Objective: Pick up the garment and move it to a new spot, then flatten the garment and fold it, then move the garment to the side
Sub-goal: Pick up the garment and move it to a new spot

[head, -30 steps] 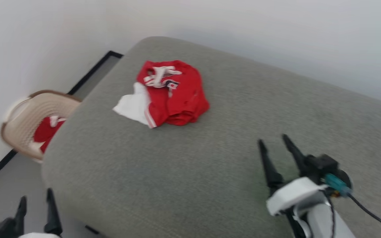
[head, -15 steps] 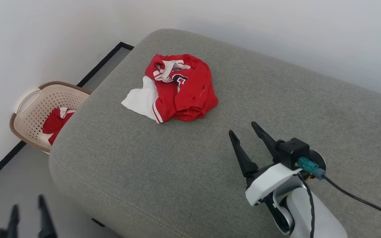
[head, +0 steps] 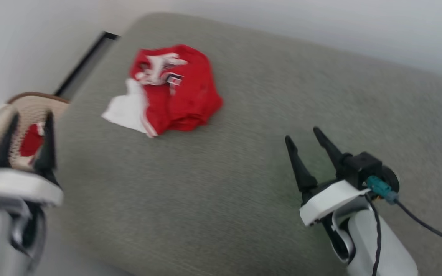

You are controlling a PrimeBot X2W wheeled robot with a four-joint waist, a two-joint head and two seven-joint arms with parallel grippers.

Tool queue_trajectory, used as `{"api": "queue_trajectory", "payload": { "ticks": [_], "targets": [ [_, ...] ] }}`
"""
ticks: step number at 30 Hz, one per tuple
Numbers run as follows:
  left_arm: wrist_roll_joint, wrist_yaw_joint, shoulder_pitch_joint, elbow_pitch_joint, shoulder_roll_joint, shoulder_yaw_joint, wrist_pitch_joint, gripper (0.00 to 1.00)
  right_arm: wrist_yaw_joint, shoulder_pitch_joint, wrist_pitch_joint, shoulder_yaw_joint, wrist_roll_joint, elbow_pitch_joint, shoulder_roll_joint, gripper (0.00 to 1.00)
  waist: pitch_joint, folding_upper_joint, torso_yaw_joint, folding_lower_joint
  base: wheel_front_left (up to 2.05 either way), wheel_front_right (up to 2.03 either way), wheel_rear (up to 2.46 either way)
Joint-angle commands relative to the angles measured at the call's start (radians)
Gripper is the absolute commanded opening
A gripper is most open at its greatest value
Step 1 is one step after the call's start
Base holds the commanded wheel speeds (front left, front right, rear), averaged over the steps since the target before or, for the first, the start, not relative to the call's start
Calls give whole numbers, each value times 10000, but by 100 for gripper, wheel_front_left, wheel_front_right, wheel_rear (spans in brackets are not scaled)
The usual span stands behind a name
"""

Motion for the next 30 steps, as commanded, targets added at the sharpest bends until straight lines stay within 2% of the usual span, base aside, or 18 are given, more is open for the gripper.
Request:
{"api": "queue_trajectory", "payload": {
  "ticks": [1,5,8,11,16,17,20,23,30],
  "targets": [
    [-442,22,-490,218,390,-268,-23,100,-3,-201,-22,-3,-25,-112,-22,100,1012,0,-1034,0,0,0,0],
    [-2092,22,-1686,1139,1754,-1624,-23,100,-3,-383,-23,-61,-21,-452,-25,100,1751,0,-1842,0,0,0,0],
    [-3676,22,-2284,1868,2736,-3047,321,100,-3,-465,-22,-97,65,-736,-15,100,2186,0,-2404,0,0,0,0],
    [-5612,22,-2786,2194,3540,-4055,1560,100,-3,-495,-23,-138,162,-1017,-18,100,2489,0,-2821,0,0,0,0],
    [-7985,22,-3226,2090,4738,-5217,3119,100,-3,-559,-22,1,262,-1363,-10,100,2846,0,-3419,0,0,0,0],
    [-7985,22,-3226,2090,4738,-5217,3119,100,-3,-559,-22,1,262,-1363,-10,100,2846,0,-3419,0,0,0,0],
    [-9085,22,-3431,2074,5138,-5536,3780,100,-3,-592,-23,-42,275,-1604,-15,100,3088,0,-3709,0,0,0,0],
    [-9735,22,-3647,2065,5362,-5807,4254,100,-3,-572,-22,-57,186,-1793,-13,100,3299,0,-3950,0,0,0,0],
    [-10296,22,-3976,2200,5496,-6273,4536,100,-3,-541,-23,-40,102,-2189,-15,100,3704,0,-4428,0,0,0,0]
  ]
}}
